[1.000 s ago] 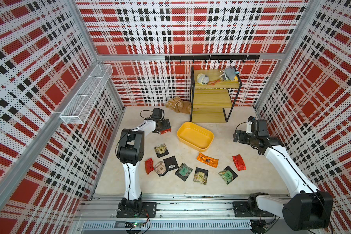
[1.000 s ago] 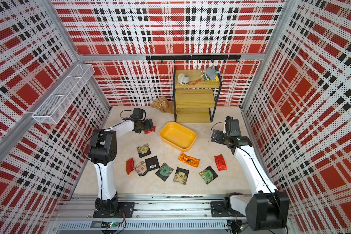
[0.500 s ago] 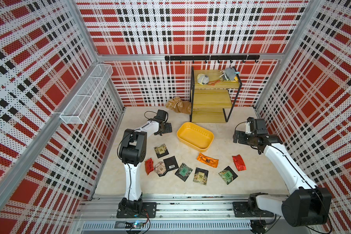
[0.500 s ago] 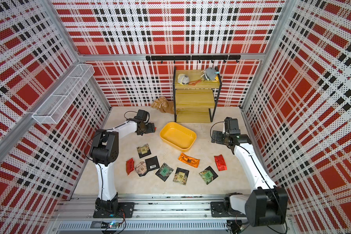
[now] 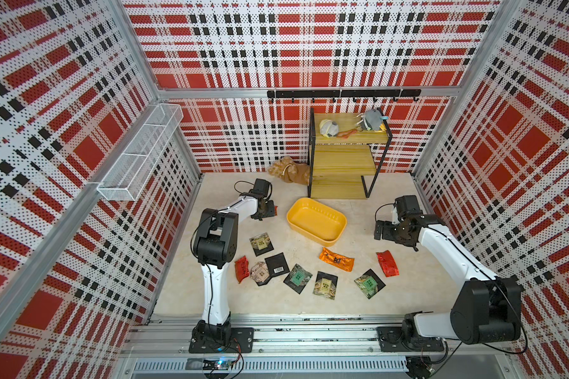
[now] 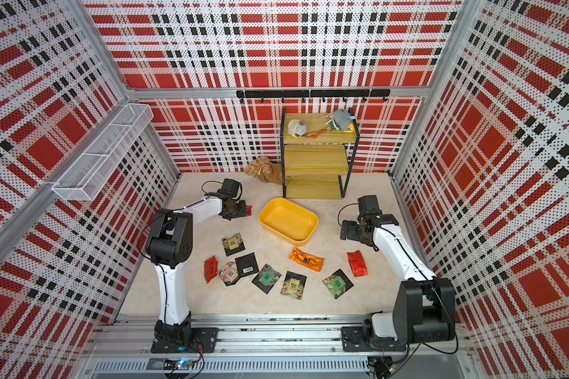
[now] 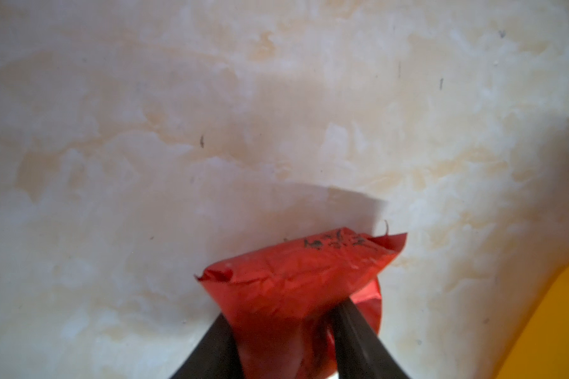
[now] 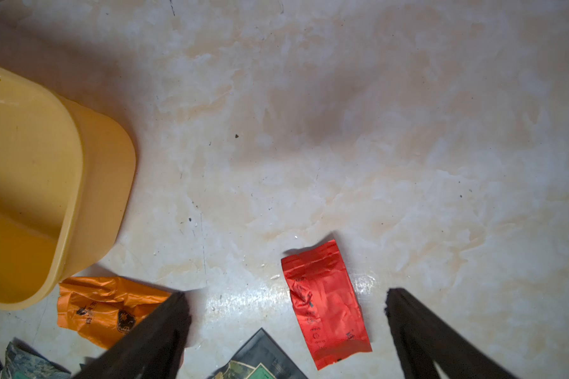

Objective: Put the tea bags into the storage box
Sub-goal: Pick up the tea bag from the center of the board.

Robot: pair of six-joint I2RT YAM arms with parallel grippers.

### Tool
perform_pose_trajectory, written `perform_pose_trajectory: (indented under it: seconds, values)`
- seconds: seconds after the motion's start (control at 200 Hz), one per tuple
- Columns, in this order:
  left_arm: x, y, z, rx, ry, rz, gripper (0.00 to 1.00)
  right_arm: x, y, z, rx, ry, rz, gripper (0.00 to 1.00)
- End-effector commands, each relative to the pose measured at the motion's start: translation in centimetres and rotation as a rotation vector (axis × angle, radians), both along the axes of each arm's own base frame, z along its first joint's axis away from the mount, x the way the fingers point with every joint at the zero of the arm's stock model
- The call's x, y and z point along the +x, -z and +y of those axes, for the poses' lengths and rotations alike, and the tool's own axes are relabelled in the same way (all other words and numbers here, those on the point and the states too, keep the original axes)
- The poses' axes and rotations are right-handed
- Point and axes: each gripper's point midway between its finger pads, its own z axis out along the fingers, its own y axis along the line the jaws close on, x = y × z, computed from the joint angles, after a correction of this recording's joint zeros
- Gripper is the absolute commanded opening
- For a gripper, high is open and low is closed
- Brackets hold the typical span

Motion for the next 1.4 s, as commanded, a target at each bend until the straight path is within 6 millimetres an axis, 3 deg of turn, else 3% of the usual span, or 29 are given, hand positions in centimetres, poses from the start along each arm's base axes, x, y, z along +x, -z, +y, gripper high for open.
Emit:
perform_pose_trajectory:
  seconds: [0.0, 0.321, 0.697, 1.178, 1.198, 1.393]
  values:
    - [-0.5, 1.8, -0.1, 0.001, 0.017, 0.05, 0.41, -0.6, 1.2, -0.2, -0.003, 0.016, 0.046, 1.0]
    - [0.2, -0.6, -0.8, -0.038, 0.035, 0.005, 0.24, -1.4, 3.2, -0.5, 0.002, 0.031, 0.118, 1.0]
    - [0.5, -2.5, -1.2, -0.068, 0.047, -0.023, 0.15, -1.4, 3.1, -0.5, 0.001, 0.027, 0.114, 1.0]
    - [0.0, -11.4, -2.7, -0.128, 0.086, -0.155, 0.13, -1.4, 3.4, -0.5, 0.011, 0.028, 0.124, 1.0]
    - [-0.5, -11.8, -4.4, -0.132, 0.121, -0.158, 0.13, -1.4, 3.5, -0.5, 0.009, 0.029, 0.125, 1.0]
    - [-2.2, -15.7, -8.7, -0.173, 0.199, -0.205, 0.13, -1.6, 3.6, -0.7, 0.011, 0.037, 0.132, 1.0]
